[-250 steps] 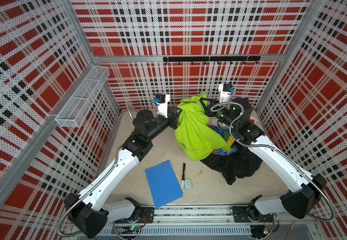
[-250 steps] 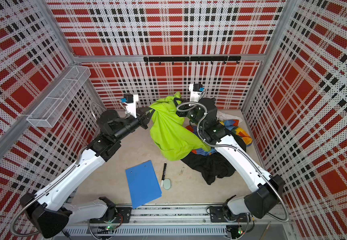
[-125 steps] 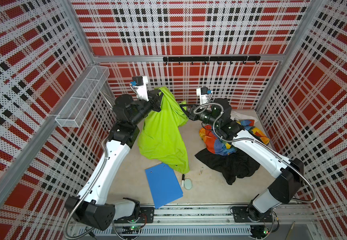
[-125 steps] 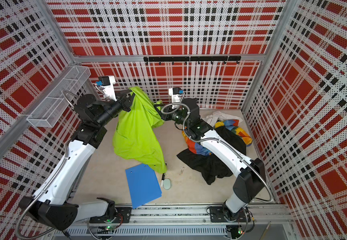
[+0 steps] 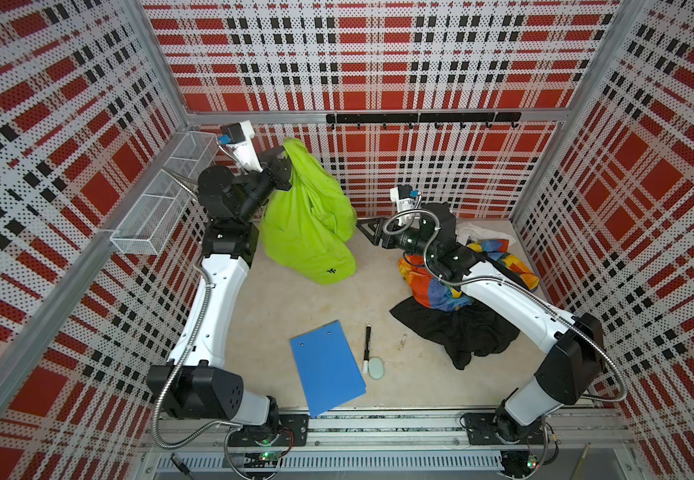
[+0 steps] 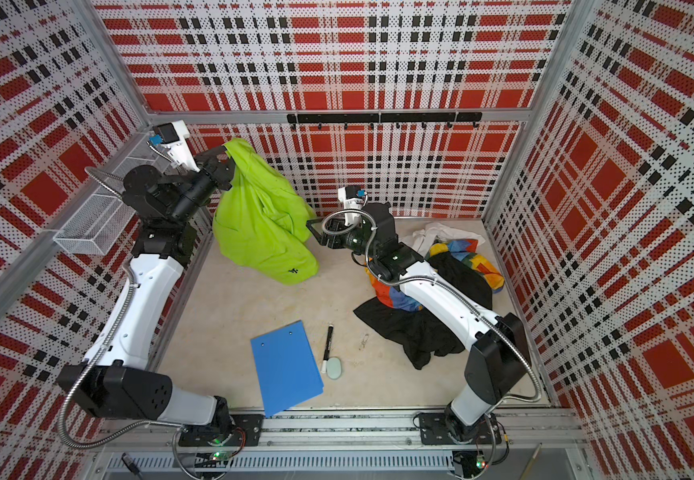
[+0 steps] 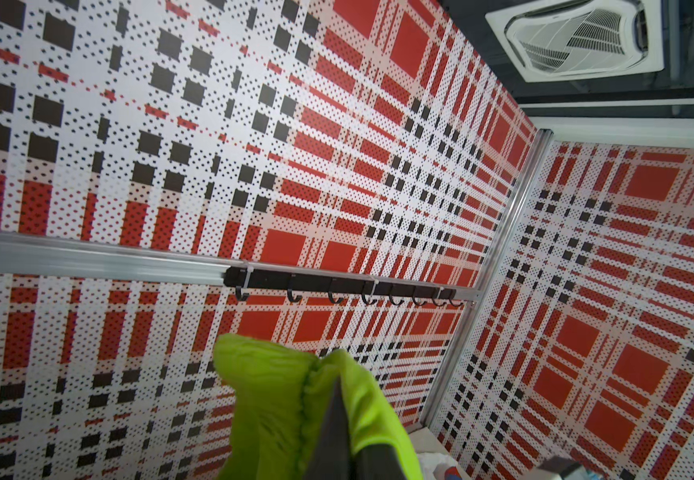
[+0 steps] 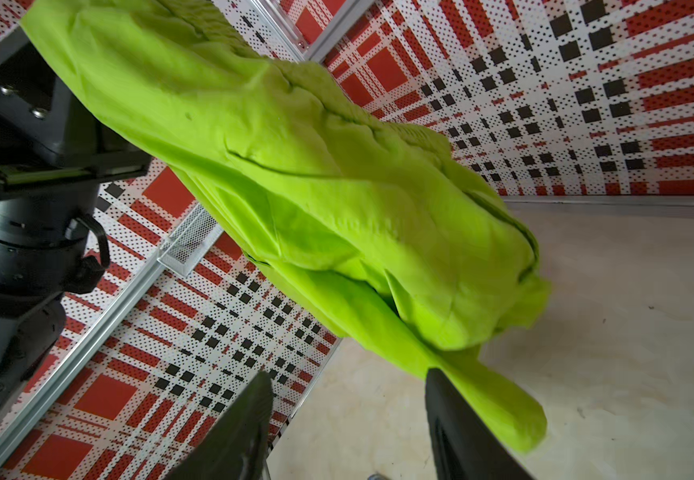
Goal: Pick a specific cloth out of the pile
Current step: 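Carry the garment away with the left gripper while the right gripper withdraws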
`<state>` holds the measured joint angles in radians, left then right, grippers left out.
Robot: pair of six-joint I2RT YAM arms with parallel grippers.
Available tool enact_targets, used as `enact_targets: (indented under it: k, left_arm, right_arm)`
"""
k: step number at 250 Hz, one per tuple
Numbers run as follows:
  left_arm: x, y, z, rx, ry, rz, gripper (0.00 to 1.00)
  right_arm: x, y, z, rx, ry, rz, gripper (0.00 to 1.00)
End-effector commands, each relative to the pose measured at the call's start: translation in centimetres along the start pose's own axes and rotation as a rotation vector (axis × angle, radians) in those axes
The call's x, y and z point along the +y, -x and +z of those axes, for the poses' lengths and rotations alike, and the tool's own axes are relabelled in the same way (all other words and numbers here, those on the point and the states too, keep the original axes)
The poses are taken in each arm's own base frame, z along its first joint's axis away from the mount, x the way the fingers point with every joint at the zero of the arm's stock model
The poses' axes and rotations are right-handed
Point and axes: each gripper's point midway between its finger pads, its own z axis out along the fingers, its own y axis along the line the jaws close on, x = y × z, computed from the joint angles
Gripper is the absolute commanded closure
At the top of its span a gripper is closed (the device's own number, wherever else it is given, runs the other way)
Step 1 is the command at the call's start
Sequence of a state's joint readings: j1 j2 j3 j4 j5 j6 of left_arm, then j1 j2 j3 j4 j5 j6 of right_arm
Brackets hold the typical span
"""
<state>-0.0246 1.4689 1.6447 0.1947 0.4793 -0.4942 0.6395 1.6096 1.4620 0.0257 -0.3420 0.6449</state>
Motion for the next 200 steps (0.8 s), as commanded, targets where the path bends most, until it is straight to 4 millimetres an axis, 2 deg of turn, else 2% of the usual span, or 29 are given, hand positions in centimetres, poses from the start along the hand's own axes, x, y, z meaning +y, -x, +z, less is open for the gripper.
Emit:
enact_targets:
  k: [1, 23, 52, 85, 113, 156, 200]
  left_arm:
    - [-2.4, 3.6, -0.2, -0.102, -0.127, 0.069, 1.0]
    - [-2.0, 2.6, 0.0, -0.077, -0.159, 0.081, 1.0]
    - [-0.1, 0.6, 0.1, -0.045, -0.127, 0.102, 1.0]
    - [2.1, -1.2, 0.1, -0.007, -0.099, 0.099, 1.0]
    - [3.3, -1.7, 0.2, 0.003, -0.088, 0.092, 1.0]
    - [2.9, -0.9, 0.8, -0.006, -0.124, 0.089, 1.0]
    - [2.8, -0.4, 0.8, -0.013, -0.124, 0.097, 1.0]
  right_arm:
    - [0.6, 1.3, -1.7, -0.05, -0.021, -0.057, 0.31]
    - [0.2, 0.9, -2.3, -0.047, -0.042, -0.067, 0.22]
    - [-0.4, 0.4, -3.2, -0.041, -0.083, -0.092, 0.0]
    - [-0.7, -0.1, -4.4, -0.038, -0.11, -0.116, 0.0]
    - [-0.9, -0.7, -5.3, -0.033, -0.117, -0.128, 0.0]
    - [-1.6, -2.6, -6.6, -0.006, -0.132, -0.146, 0.0]
    - [0.0, -4.3, -8.3, -0.002, -0.018, -0.198, 0.0]
